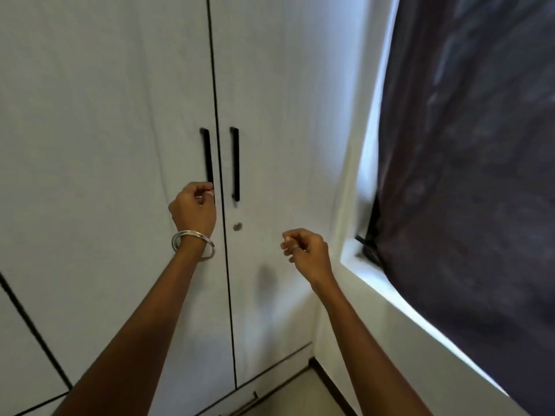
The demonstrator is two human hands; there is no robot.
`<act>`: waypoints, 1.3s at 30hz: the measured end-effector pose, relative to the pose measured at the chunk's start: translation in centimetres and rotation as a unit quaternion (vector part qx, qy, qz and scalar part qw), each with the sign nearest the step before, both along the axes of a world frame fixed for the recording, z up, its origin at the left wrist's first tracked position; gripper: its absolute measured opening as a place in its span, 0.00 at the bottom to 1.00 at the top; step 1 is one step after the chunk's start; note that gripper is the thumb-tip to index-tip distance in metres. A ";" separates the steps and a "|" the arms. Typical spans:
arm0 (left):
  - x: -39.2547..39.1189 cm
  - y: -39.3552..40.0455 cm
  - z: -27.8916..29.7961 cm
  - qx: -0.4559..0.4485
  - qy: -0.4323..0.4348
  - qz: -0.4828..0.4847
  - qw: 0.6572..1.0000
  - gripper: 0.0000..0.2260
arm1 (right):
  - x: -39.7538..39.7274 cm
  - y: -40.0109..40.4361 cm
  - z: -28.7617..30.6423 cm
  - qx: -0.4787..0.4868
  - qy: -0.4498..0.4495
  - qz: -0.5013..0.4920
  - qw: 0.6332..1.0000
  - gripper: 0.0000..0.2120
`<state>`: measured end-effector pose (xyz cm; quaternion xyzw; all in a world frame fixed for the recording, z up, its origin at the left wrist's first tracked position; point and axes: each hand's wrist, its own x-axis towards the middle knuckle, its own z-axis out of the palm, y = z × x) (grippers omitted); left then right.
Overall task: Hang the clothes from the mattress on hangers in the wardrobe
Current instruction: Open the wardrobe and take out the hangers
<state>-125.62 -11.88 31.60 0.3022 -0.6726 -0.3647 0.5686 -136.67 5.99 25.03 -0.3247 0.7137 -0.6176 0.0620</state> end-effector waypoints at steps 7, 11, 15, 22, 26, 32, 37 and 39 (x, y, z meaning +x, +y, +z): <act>-3.0 -3.7 5.9 -0.019 0.044 -0.039 0.998 0.08 | -5.6 -12.4 4.4 -0.008 -0.029 0.116 0.993 0.12; -4.2 -4.1 8.4 0.025 0.045 -0.126 0.991 0.10 | -5.6 -16.6 4.6 -0.010 -0.045 0.167 0.985 0.10; -4.4 -4.2 9.2 0.022 0.050 -0.098 0.994 0.10 | -5.0 -17.3 4.1 -0.030 -0.043 0.157 0.986 0.05; -4.8 -3.0 8.9 -0.010 0.062 -0.074 0.995 0.08 | -3.3 -12.7 3.5 -0.070 -0.019 0.119 0.990 0.14; -6.4 0.3 8.6 0.017 0.079 -0.234 0.969 0.12 | -2.9 -7.1 2.6 -0.124 -0.030 0.088 0.988 0.17; -10.3 10.0 8.0 -0.014 0.120 -0.423 0.898 0.15 | -4.4 3.7 2.7 -0.174 -0.017 0.003 0.985 0.14; -14.6 16.1 7.1 -0.146 0.067 -0.425 0.891 0.21 | -8.4 11.0 2.4 -0.205 -0.041 -0.070 0.975 0.16; -16.3 18.2 6.8 -0.194 0.016 -0.431 0.881 0.24 | -10.1 13.6 2.7 -0.222 -0.064 -0.095 0.968 0.16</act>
